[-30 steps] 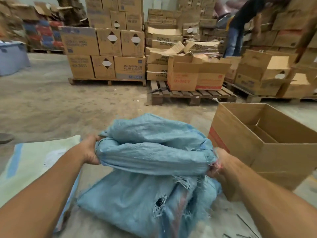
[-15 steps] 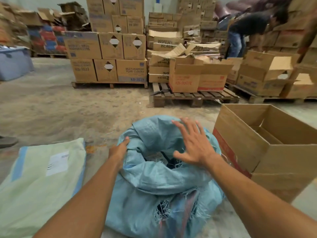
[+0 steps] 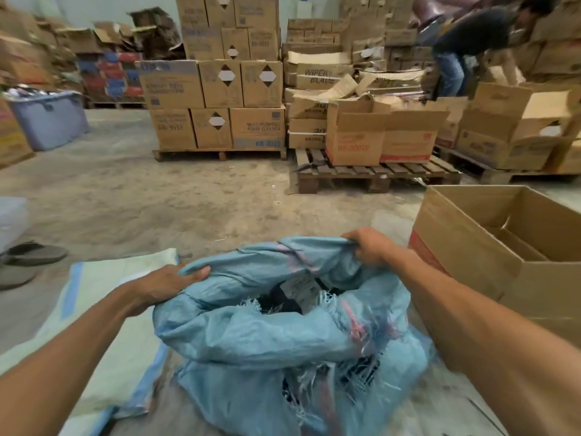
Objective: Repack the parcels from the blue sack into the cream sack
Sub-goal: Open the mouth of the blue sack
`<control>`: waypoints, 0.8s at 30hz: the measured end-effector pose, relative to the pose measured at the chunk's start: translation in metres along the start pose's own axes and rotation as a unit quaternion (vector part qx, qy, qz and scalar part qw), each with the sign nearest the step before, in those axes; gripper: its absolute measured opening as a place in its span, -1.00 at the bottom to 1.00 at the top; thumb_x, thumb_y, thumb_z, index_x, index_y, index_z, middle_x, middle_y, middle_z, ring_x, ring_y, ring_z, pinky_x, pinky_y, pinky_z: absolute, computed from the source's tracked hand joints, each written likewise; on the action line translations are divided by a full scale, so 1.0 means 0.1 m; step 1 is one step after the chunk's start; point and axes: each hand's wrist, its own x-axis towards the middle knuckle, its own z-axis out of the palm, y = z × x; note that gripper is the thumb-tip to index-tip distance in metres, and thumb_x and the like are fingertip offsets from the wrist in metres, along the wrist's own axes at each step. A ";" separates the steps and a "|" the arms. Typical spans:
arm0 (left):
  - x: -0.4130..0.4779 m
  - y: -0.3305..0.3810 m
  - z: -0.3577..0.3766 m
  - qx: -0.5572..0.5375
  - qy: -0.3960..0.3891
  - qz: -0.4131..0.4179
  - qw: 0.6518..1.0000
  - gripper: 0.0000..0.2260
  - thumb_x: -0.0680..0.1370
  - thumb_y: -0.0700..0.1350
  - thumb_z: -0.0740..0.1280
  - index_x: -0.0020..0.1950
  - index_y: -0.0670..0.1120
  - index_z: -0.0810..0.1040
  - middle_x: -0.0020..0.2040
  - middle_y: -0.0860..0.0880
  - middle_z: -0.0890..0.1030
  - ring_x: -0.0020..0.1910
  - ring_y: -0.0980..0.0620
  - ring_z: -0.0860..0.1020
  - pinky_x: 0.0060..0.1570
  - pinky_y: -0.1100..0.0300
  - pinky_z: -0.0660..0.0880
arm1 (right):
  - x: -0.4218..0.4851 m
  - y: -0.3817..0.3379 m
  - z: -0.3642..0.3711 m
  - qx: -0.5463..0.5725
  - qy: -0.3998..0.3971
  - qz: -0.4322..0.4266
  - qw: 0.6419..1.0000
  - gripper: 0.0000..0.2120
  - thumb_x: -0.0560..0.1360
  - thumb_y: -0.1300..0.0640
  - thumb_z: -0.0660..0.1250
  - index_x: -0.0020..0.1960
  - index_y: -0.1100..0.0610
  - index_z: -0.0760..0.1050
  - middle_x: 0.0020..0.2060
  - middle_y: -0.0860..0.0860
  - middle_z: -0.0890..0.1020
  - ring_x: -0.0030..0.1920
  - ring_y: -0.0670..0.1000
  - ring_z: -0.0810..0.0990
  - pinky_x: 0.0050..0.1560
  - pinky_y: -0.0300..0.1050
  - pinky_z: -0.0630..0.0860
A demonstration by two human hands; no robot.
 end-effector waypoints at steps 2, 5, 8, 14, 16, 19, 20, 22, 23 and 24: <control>-0.03 -0.07 -0.02 0.001 0.012 -0.007 1.000 -0.45 0.38 0.35 0.37 -0.03 -0.14 0.69 -0.14 -0.06 0.73 -0.14 -0.06 0.70 -0.16 0.08 0.60 | -0.05 0.02 0.01 0.097 -0.034 0.034 0.994 -0.65 0.41 0.35 0.22 0.08 0.12 0.63 -0.02 0.14 0.69 0.03 0.15 0.62 -0.02 -0.04 0.51; 0.05 -0.15 0.13 -0.032 0.082 0.001 0.996 -0.54 0.43 0.22 0.46 0.08 -0.13 0.59 -0.06 -0.10 0.69 -0.05 -0.11 0.65 -0.16 0.08 0.54 | -0.07 -0.07 -0.03 0.244 -0.054 0.112 0.962 -0.78 0.46 0.36 0.17 -0.10 0.28 0.60 -0.19 0.16 0.61 -0.23 0.08 0.53 -0.26 -0.09 0.41; 0.10 -0.17 0.38 0.129 0.265 0.100 0.950 -0.56 0.49 -0.01 0.43 0.27 -0.09 0.35 0.13 -0.19 0.55 0.05 -0.25 0.56 -0.05 -0.02 0.45 | -0.14 -0.17 -0.09 0.330 -0.040 0.190 0.924 -0.84 0.53 0.29 0.16 -0.15 0.24 0.50 -0.26 0.14 0.57 -0.38 0.03 0.48 -0.41 -0.14 0.37; 0.04 0.24 1.18 0.346 0.180 0.208 0.897 -0.12 0.36 0.51 0.11 0.51 -0.03 0.22 0.40 -0.04 0.43 0.35 -0.07 0.41 0.39 -0.13 0.24 | -0.24 -0.23 -0.34 0.390 -0.166 0.259 0.868 -0.71 0.63 0.10 0.15 -0.14 0.23 0.53 -0.47 0.09 0.61 -0.51 0.04 0.55 -0.51 -0.17 0.48; 0.13 0.34 1.40 0.384 0.161 0.088 0.905 -0.15 0.35 0.44 0.26 0.45 -0.08 0.23 0.32 -0.09 0.49 0.30 -0.12 0.46 0.30 -0.12 0.33 | -0.19 -0.27 -0.30 0.387 -0.185 0.251 0.868 -0.66 0.62 -0.01 0.20 -0.02 0.26 0.57 -0.33 0.14 0.69 -0.40 0.09 0.63 -0.40 -0.11 0.55; 0.24 0.31 1.38 0.354 0.188 0.030 0.916 -0.52 0.48 0.07 0.36 0.30 -0.09 0.34 0.16 -0.10 0.60 0.17 -0.14 0.57 0.13 0.01 0.44 | -0.16 -0.28 -0.21 0.277 -0.149 0.173 0.933 -0.64 0.58 -0.05 0.26 0.00 0.27 0.60 -0.16 0.13 0.70 -0.25 0.09 0.64 -0.25 -0.04 0.58; 0.25 0.28 1.31 0.365 0.199 0.045 0.908 -0.58 0.50 0.00 0.34 0.30 -0.08 0.35 0.14 -0.09 0.62 0.14 -0.14 0.59 0.08 0.04 0.46 | -0.16 -0.24 -0.19 0.232 -0.140 0.144 0.952 -0.63 0.59 -0.05 0.24 0.00 0.25 0.63 -0.09 0.11 0.68 -0.17 0.09 0.64 -0.13 0.00 0.59; 0.28 0.21 1.14 0.425 0.228 0.103 0.870 -0.58 0.51 -0.03 0.33 0.33 -0.08 0.35 0.08 -0.09 0.63 0.06 -0.14 0.62 -0.06 0.08 0.48 | -0.19 -0.10 -0.15 0.182 -0.131 0.108 0.969 -0.64 0.63 -0.05 0.21 0.02 0.18 0.67 -0.01 0.08 0.68 -0.05 0.07 0.62 0.02 -0.02 0.53; 0.29 0.18 1.08 0.445 0.236 0.128 0.855 -0.55 0.51 -0.01 0.33 0.35 -0.08 0.33 0.06 -0.09 0.64 0.03 -0.14 0.63 -0.12 0.10 0.47 | -0.20 -0.04 -0.14 0.169 -0.124 0.095 0.973 -0.66 0.63 -0.03 0.22 0.05 0.16 0.68 0.01 0.08 0.68 -0.03 0.06 0.61 0.03 -0.05 0.50; 0.29 0.17 1.04 0.449 0.235 0.147 0.849 -0.52 0.51 0.02 0.33 0.37 -0.09 0.33 0.05 -0.10 0.64 0.01 -0.15 0.63 -0.15 0.09 0.46 | -0.20 0.03 -0.14 0.156 -0.116 0.085 0.977 -0.70 0.63 -0.01 0.23 0.09 0.14 0.68 0.04 0.08 0.68 -0.02 0.05 0.59 0.03 -0.09 0.47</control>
